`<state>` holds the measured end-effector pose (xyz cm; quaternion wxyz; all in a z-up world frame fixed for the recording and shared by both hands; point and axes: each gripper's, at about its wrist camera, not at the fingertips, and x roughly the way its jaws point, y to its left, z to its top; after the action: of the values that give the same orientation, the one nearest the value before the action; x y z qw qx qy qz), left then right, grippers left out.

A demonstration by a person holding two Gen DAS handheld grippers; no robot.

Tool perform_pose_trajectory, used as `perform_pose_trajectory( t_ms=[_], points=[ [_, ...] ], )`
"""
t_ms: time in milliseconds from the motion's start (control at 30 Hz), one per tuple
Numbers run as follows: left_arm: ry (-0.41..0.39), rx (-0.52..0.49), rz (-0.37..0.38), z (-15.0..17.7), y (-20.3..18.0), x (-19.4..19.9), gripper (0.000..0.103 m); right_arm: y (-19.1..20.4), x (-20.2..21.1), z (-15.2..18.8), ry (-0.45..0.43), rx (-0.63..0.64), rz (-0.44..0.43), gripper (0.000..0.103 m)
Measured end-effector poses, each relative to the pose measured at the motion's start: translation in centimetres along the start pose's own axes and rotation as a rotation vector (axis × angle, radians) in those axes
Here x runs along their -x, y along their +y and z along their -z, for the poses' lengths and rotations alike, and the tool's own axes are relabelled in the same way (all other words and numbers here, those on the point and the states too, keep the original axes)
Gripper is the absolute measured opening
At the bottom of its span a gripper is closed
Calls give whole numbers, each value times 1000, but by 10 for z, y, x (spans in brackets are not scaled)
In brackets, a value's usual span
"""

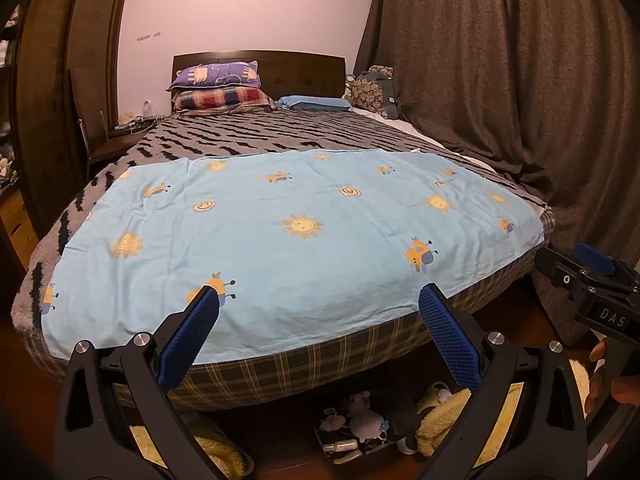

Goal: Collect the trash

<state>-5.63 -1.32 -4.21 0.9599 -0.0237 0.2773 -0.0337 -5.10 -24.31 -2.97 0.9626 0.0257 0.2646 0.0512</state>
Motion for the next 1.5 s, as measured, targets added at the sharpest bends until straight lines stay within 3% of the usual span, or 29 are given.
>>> perform_pose_trajectory(
  t_ms=[1500],
  points=[
    [7, 8, 12, 3, -3, -6, 95, 1, -8, 4, 14, -8, -8, 100]
  ],
)
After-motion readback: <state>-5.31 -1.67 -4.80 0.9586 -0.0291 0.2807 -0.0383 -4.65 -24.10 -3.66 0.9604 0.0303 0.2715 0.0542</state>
